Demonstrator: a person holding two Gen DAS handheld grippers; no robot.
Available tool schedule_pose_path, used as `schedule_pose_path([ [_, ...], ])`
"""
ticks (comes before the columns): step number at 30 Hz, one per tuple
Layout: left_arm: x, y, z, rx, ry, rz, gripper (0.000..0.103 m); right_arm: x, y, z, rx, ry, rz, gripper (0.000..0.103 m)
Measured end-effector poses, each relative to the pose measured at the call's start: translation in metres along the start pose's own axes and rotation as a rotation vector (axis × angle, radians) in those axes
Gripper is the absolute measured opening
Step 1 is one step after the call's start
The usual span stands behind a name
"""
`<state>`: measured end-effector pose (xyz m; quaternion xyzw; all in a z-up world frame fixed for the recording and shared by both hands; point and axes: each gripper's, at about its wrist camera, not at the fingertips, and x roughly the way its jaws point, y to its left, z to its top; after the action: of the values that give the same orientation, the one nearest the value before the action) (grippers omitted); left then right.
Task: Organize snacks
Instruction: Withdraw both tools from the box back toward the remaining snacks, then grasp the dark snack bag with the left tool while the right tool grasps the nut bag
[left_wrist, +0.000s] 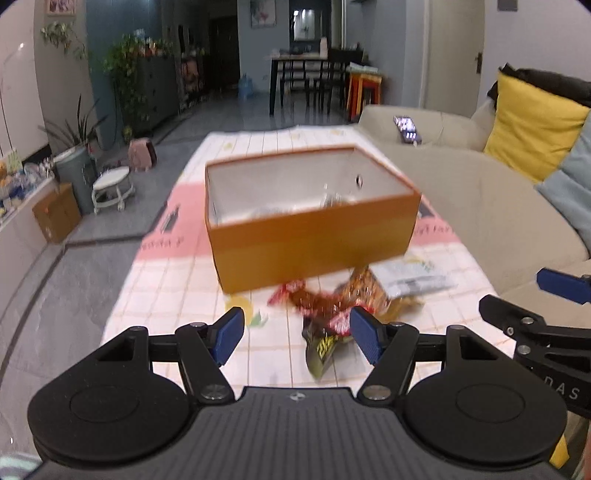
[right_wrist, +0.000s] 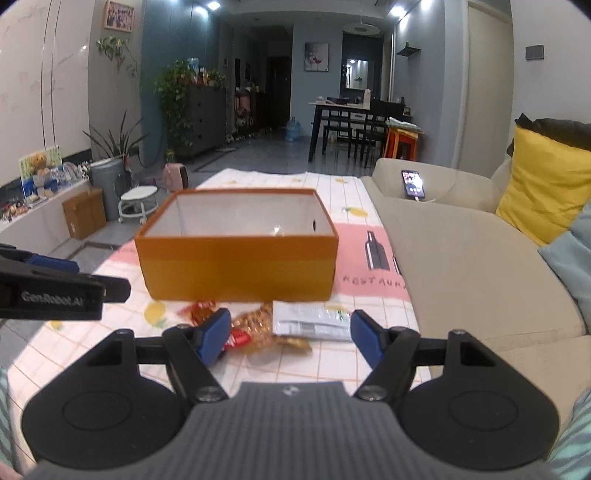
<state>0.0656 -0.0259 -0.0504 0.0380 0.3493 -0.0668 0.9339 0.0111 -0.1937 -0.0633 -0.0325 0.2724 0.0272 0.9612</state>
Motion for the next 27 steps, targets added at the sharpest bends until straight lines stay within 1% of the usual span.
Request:
schedule_pose_path([
  [2,0.008,-0.001,-0.004,-0.002,0.03,-0.007,0.077,0.008,0.003,-0.006,-0.02,0.013,-0.003,0.069],
  [4,0.013,-0.002,-0.009,0.0,0.041,-0.021,0.077,0.016,0.003,-0.01,-0.022,0.032,0.005,0.069],
  [7,0.02,-0.006,-0.015,0.028,0.073,-0.059,0.077,0.028,0.003,-0.013,-0.019,0.059,0.018,0.069],
  [13,0.033,-0.009,-0.018,0.058,0.11,-0.059,0.077,0.047,0.002,-0.012,-0.012,0.096,0.033,0.069],
  [18,0.058,-0.007,-0.017,0.025,0.177,-0.077,0.077,0.066,-0.001,-0.009,0.027,0.139,0.059,0.069],
  [25,0.094,-0.011,-0.017,0.075,0.197,-0.062,0.076,0.094,0.001,-0.008,-0.007,0.163,0.046,0.069],
  [27,0.103,-0.012,-0.019,0.083,0.208,-0.052,0.073,0.102,0.0,-0.01,-0.007,0.18,0.045,0.069],
])
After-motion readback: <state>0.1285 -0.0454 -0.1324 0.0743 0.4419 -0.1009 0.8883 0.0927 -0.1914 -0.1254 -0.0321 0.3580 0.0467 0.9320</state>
